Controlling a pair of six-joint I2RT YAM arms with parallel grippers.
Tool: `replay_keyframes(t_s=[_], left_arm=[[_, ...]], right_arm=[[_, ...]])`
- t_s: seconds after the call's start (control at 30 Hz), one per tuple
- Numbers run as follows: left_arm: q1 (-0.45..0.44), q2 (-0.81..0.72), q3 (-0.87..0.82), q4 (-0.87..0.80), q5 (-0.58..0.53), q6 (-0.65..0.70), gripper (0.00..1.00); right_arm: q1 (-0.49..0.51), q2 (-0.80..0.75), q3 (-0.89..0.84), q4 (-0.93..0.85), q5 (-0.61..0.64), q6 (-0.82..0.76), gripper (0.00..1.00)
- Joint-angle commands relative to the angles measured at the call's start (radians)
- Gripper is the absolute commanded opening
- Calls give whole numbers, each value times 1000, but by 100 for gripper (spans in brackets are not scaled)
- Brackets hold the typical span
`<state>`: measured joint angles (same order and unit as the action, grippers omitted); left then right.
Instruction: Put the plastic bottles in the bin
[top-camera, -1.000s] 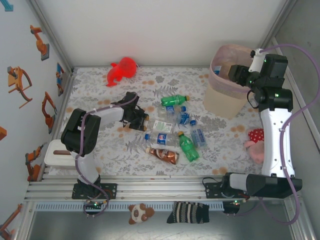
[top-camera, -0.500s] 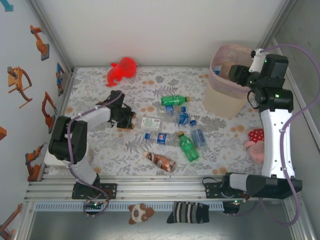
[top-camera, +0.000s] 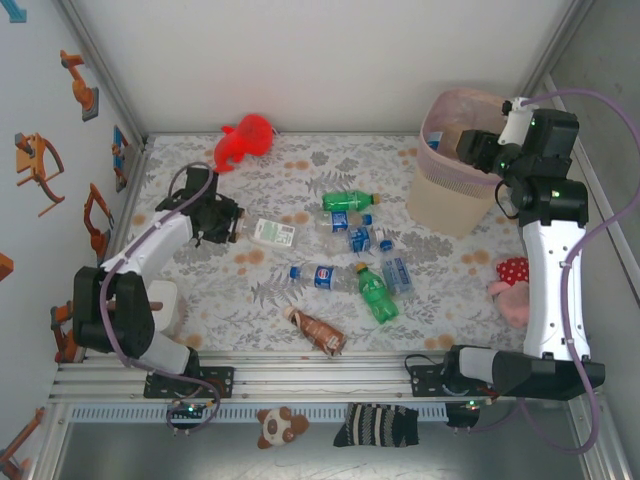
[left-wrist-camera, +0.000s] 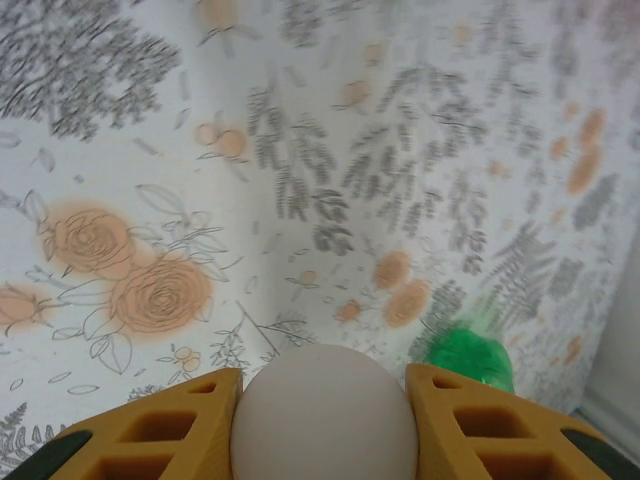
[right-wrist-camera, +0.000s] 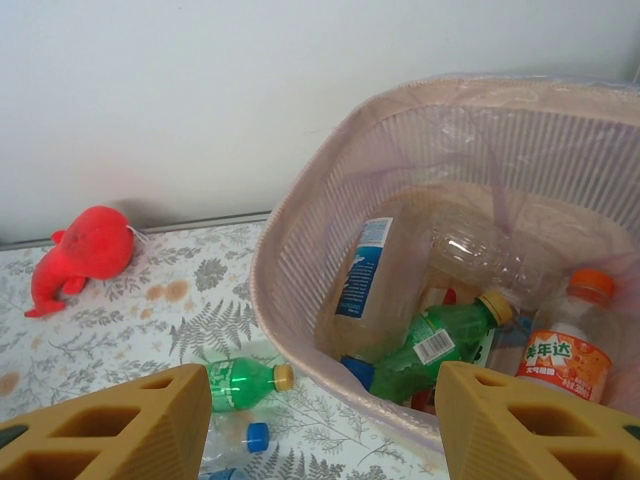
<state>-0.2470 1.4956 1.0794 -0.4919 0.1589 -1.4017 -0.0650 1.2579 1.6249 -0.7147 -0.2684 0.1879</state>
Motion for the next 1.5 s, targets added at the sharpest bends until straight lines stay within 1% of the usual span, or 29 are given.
replay_keyframes(t_s=[0.0, 0.1, 0.3, 0.53, 0.7, 0.77, 0.87, 0.9, 0.97, 1.03, 1.07, 1.13, 1.27, 1.33, 1.47], left_arm=[[3, -65, 41, 7, -49, 175, 29], [3, -101, 60, 27, -59, 282, 24], [3, -170, 66, 76, -50, 431, 18], [1, -221, 70, 124, 1, 543, 12], [-5, -260, 66, 189, 89, 644, 10], [-5, -274, 65, 230, 154, 694, 9], [-7, -291, 64, 314, 304, 763, 9], [-9, -296, 60, 352, 359, 793, 9], [-15, -304, 66, 393, 424, 821, 9], [-24, -314, 67, 445, 509, 862, 5], [-31, -321, 73, 450, 524, 884, 3], [-58, -342, 85, 466, 586, 959, 1], [-122, -397, 87, 503, 692, 1098, 0], [-150, -430, 76, 524, 727, 1165, 0], [-172, -485, 48, 608, 806, 1205, 0]], right_arm=[[-6, -22, 12, 42, -49, 16, 60], [-7, -23, 3, 56, -77, 20, 60], [-5, -24, -11, 73, -112, 36, 60], [4, -25, -23, 101, -168, 47, 60], [17, -24, -36, 133, -281, 40, 60], [32, -24, -44, 151, -341, 26, 60], [67, -22, -58, 176, -442, 0, 60], [82, -21, -61, 180, -474, -14, 60], [120, -18, -65, 177, -526, -53, 60], [169, -16, -67, 166, -575, -113, 60], [194, -17, -67, 158, -583, -142, 60], [251, -17, -66, 138, -604, -206, 62], [337, -5, -64, 113, -689, -298, 66], [382, 5, -56, 102, -730, -331, 70], [462, 35, -24, 57, -779, -429, 76]])
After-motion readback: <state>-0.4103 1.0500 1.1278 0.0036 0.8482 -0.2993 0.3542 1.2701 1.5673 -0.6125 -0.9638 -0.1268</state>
